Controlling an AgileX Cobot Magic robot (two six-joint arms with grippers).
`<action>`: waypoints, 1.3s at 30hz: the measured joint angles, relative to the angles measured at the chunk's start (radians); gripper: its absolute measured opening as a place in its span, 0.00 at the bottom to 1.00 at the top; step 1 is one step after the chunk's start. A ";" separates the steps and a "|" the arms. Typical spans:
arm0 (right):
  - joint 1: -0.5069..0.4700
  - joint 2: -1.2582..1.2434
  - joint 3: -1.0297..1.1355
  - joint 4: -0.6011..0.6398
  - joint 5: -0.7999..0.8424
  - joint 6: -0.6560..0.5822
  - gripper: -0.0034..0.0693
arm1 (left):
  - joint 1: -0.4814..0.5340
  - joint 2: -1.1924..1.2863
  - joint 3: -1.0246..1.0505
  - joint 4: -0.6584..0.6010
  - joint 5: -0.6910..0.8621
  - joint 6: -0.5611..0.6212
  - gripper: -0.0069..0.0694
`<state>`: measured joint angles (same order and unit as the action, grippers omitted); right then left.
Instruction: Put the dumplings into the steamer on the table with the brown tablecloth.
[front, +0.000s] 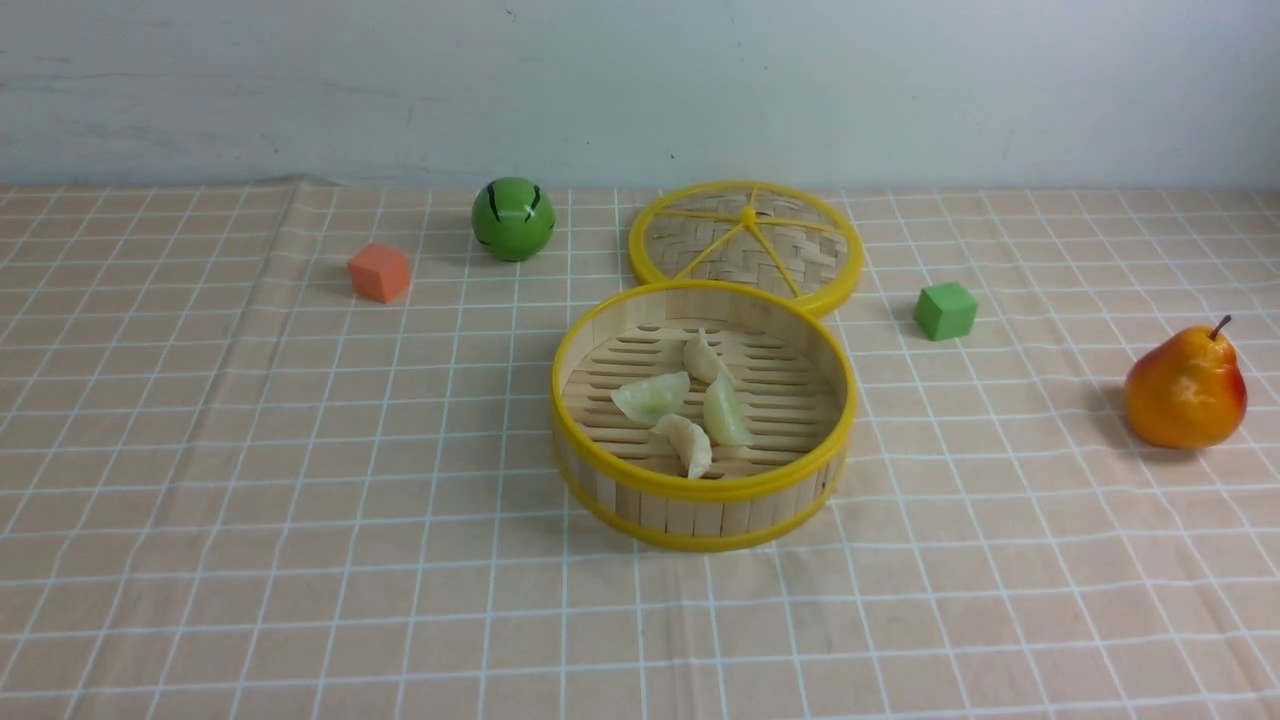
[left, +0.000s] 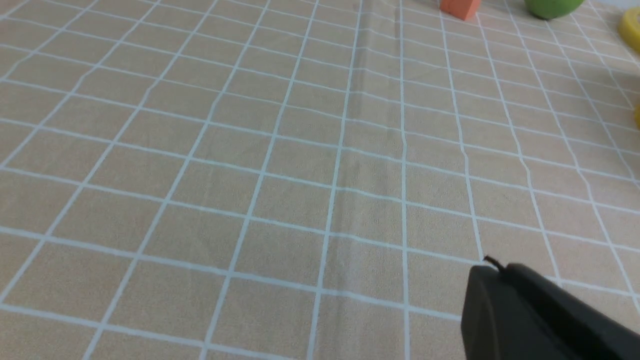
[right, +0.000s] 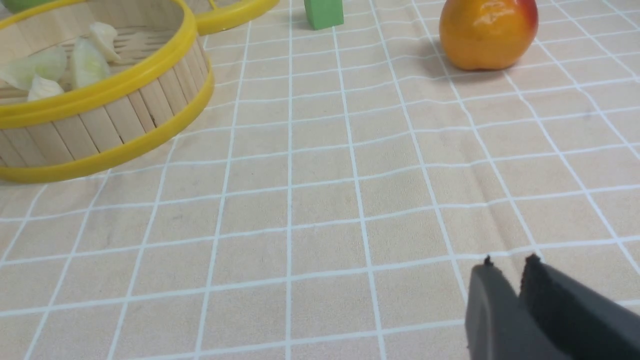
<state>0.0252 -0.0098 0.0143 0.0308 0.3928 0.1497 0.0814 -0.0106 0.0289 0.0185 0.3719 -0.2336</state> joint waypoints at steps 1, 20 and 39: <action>0.000 0.000 0.000 0.000 0.000 0.000 0.18 | 0.000 0.000 0.000 0.000 0.000 0.000 0.07; 0.000 0.000 0.000 0.000 0.000 0.000 0.20 | 0.000 0.000 0.000 0.000 0.001 0.000 0.07; 0.000 0.000 0.000 0.000 0.000 0.000 0.21 | 0.000 0.000 0.000 0.001 0.004 0.000 0.08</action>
